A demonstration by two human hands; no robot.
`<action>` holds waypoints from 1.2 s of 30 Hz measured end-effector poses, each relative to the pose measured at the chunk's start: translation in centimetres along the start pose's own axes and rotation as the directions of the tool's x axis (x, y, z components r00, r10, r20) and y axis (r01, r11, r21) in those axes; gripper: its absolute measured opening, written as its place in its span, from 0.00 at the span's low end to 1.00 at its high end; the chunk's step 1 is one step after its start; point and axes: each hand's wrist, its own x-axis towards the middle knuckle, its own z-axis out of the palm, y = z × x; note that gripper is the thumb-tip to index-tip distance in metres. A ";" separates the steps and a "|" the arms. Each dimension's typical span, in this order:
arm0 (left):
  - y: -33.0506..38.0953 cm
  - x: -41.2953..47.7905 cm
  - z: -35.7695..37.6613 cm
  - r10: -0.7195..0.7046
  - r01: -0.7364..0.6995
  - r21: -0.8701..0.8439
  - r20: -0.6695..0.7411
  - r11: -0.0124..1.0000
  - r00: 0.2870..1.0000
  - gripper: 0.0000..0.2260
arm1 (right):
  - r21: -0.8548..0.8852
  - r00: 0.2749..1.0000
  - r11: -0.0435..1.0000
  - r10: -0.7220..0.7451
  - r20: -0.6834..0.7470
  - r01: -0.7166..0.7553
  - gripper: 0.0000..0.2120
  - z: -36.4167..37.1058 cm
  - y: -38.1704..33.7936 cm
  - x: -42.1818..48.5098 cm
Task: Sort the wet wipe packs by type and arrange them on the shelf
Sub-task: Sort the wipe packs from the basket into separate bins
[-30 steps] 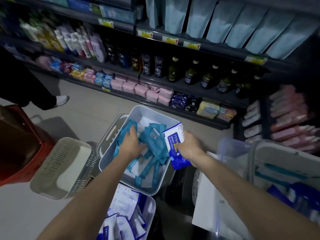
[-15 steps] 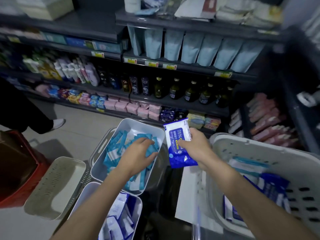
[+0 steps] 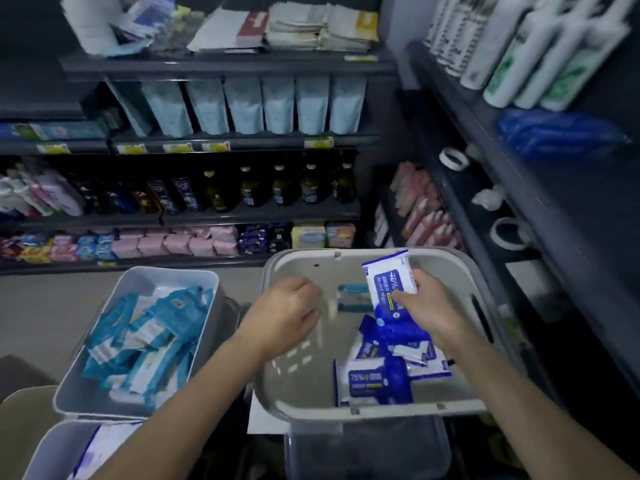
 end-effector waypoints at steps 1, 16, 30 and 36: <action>0.9 0.9 0.8 -0.021 0.021 0.002 0.054 1.000 0.998 0.13 | -0.071 1.000 0.997 0.014 -0.019 -0.016 0.05 -0.9 1.0 0.4; 6.0 6.3 17.0 -0.425 0.477 0.088 0.614 0.874 0.665 0.53 | -0.492 0.997 0.870 -0.067 -0.029 0.044 0.04 -5.0 7.3 4.3; 1.1 5.8 11.0 -0.594 0.661 -0.049 0.392 0.749 0.703 0.19 | -0.626 0.978 0.771 0.199 0.059 -0.119 0.01 -1.3 8.4 6.9; 1.0 4.6 9.0 -0.627 0.695 -0.222 0.309 0.684 0.715 0.12 | -0.806 0.943 0.580 0.320 0.094 -0.116 0.22 2.6 9.3 6.8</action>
